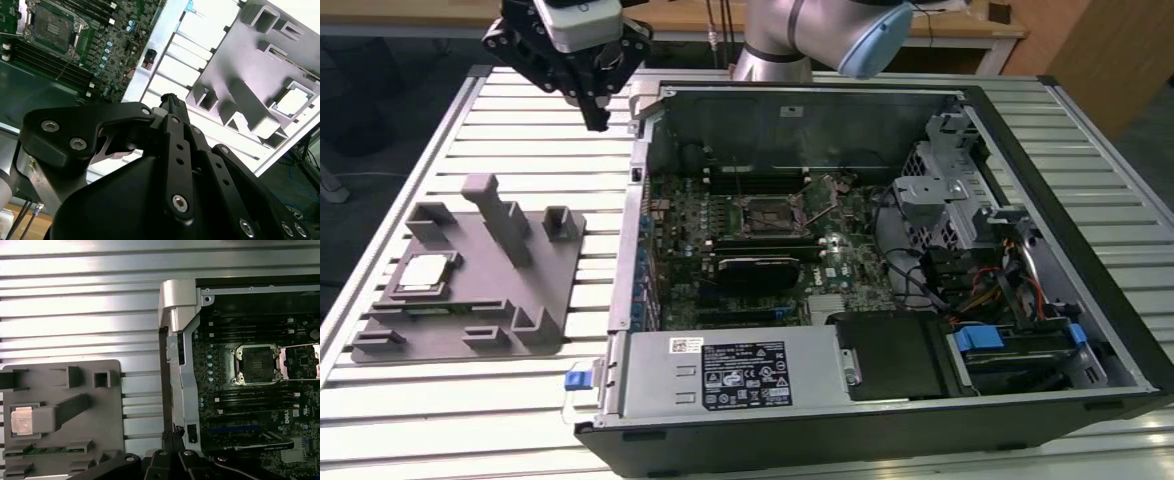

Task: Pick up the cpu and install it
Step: 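Reach for the cpu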

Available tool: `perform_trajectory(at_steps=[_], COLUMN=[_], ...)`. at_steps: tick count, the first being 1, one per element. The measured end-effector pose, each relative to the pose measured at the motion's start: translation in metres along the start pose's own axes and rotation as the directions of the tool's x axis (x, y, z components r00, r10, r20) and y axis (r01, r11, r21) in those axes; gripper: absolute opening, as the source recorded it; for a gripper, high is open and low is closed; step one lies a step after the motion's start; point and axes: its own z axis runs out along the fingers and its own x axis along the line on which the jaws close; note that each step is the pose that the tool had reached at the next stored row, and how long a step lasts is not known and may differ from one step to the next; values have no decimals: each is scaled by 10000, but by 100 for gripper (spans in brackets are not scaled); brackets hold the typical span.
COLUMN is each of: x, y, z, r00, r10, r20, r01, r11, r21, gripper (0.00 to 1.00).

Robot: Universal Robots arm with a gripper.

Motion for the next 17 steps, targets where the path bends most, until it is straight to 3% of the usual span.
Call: perform_trajectory(at_steps=[17], x=[328], y=[-25], z=[8], r00=[10000], r10=[0], r20=[2], r01=[0], r11=[10000], r21=[-1], gripper=[11])
